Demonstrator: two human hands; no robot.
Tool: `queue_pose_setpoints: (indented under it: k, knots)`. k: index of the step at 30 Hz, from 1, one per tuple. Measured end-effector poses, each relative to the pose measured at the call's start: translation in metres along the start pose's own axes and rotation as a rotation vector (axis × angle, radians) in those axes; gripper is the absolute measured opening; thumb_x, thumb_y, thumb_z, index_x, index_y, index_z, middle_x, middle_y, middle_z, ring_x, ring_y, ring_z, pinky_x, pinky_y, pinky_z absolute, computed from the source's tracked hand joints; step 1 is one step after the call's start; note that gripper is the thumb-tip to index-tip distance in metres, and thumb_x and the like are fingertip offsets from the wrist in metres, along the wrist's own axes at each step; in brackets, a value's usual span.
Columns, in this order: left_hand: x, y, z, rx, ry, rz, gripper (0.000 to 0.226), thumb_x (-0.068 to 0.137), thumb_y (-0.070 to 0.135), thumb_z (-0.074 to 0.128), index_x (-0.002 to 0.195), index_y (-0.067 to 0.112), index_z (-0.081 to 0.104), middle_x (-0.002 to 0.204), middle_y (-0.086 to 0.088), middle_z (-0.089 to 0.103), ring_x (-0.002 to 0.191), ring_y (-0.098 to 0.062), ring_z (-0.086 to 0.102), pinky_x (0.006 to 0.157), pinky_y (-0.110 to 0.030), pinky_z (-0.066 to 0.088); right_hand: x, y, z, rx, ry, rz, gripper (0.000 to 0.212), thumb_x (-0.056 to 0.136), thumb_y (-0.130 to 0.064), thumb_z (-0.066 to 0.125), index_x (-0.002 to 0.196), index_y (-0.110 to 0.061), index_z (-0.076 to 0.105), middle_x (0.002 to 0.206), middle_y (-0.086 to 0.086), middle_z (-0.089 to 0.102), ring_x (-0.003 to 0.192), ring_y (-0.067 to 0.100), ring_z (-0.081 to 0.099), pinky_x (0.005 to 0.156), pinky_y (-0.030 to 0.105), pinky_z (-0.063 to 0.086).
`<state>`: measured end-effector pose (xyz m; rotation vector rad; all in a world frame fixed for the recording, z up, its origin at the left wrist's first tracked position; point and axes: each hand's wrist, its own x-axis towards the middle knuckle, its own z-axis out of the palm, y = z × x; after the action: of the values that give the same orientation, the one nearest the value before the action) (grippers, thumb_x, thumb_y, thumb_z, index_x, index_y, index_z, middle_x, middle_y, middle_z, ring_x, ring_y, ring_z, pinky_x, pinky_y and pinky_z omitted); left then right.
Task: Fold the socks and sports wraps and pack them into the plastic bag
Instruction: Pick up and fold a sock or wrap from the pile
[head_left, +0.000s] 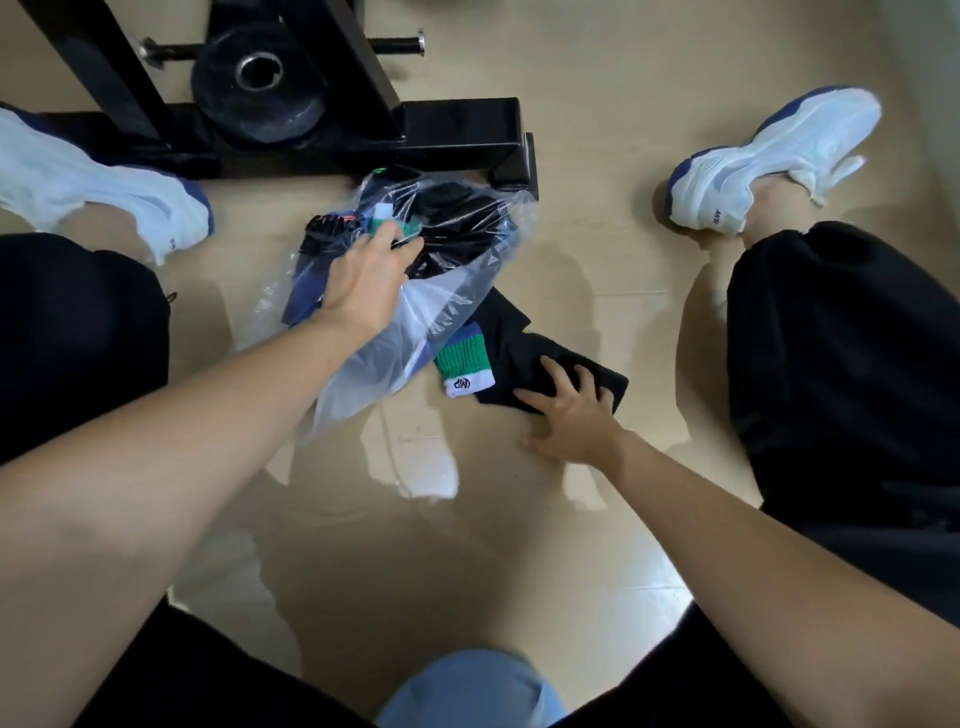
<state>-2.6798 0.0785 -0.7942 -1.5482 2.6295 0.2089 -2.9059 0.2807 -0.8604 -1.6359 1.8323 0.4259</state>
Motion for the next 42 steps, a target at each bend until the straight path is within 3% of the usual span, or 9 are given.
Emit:
queue_pose_setpoints:
  k: [4,7,11,14,22,28,32,38,42]
  knots:
    - [0.003,-0.008,-0.001,-0.055,0.013,-0.018,0.055,0.097,0.002,0.059,0.147,0.022,0.049,0.137,-0.013,0.045,0.108,-0.041,0.054,0.081,-0.054,0.052,-0.02,0.006,-0.015,-0.019,-0.046,-0.045,0.041,0.087,-0.047,0.061,0.129,-0.045,0.057,0.154,-0.006,0.027,0.135,0.037,0.026,0.105,0.054,0.028]
    - [0.002,-0.013,-0.003,-0.091,0.027,-0.02,0.053,0.099,0.005,0.058,0.148,0.022,0.049,0.138,-0.012,0.045,0.112,-0.041,0.053,0.085,-0.054,0.051,-0.016,0.002,-0.034,0.129,0.235,-0.102,0.034,0.086,-0.038,0.064,0.119,-0.03,0.063,0.137,-0.001,0.046,0.125,0.034,0.041,0.098,0.046,0.035]
    - [0.0,-0.01,-0.003,-0.16,0.014,-0.04,0.053,0.1,0.01,0.057,0.15,0.024,0.046,0.143,-0.007,0.044,0.119,-0.038,0.052,0.092,-0.051,0.049,0.003,-0.032,-0.033,0.066,0.112,-0.233,0.074,0.085,-0.056,0.062,0.15,-0.047,0.027,0.163,-0.005,0.009,0.142,0.036,0.019,0.109,0.057,0.03]
    - [-0.004,-0.002,0.002,-0.235,0.003,-0.031,0.053,0.1,0.01,0.056,0.151,0.023,0.045,0.145,-0.005,0.044,0.118,-0.036,0.053,0.095,-0.048,0.048,0.006,-0.054,0.0,-0.216,-0.014,-0.305,0.073,0.091,-0.059,0.053,0.153,-0.048,0.015,0.166,-0.007,-0.003,0.149,0.038,0.002,0.115,0.063,0.019]
    - [-0.009,0.032,0.008,-0.467,-0.106,-0.024,0.064,0.098,0.021,0.063,0.156,0.02,0.036,0.157,-0.005,0.034,0.138,-0.029,0.043,0.112,-0.039,0.036,-0.008,-0.026,0.0,-0.058,0.114,-0.363,0.044,0.081,-0.033,0.073,0.123,-0.027,0.062,0.128,-0.007,0.057,0.129,0.022,0.036,0.094,0.041,0.028]
    - [-0.055,0.03,0.003,-0.421,-0.108,0.112,0.065,0.093,0.033,0.069,0.152,0.028,0.043,0.166,-0.006,0.021,0.147,-0.034,0.03,0.119,-0.047,0.032,0.005,-0.016,-0.003,-0.009,0.24,-0.192,0.071,0.077,-0.046,0.076,0.137,-0.023,0.048,0.139,0.001,0.042,0.122,0.029,0.036,0.098,0.045,0.033]
    - [-0.096,0.028,0.006,-0.359,-0.061,0.191,0.062,0.09,0.034,0.071,0.148,0.027,0.051,0.166,-0.002,0.023,0.143,-0.034,0.034,0.114,-0.049,0.037,0.016,-0.019,0.004,-0.129,0.237,-0.195,0.043,0.08,-0.039,0.075,0.115,-0.018,0.061,0.118,0.003,0.055,0.113,0.03,0.039,0.092,0.044,0.034]
    - [-0.121,0.031,0.005,-0.442,-0.067,0.214,0.058,0.089,0.036,0.071,0.144,0.024,0.056,0.165,-0.005,0.027,0.144,-0.029,0.034,0.115,-0.048,0.034,0.0,-0.012,-0.032,0.35,0.175,-0.216,0.027,0.075,-0.012,0.079,0.079,-0.019,0.054,0.082,0.0,0.06,0.08,0.023,0.055,0.069,0.03,0.042]
    - [-0.133,0.049,-0.016,-0.585,-0.038,0.218,0.061,0.088,0.037,0.074,0.144,0.026,0.054,0.159,0.002,0.037,0.145,-0.019,0.035,0.115,-0.038,0.03,-0.038,-0.012,-0.081,0.566,0.086,-0.227,0.034,0.08,-0.007,0.078,0.108,-0.019,0.064,0.09,0.006,0.068,0.088,0.022,0.064,0.082,0.03,0.053]
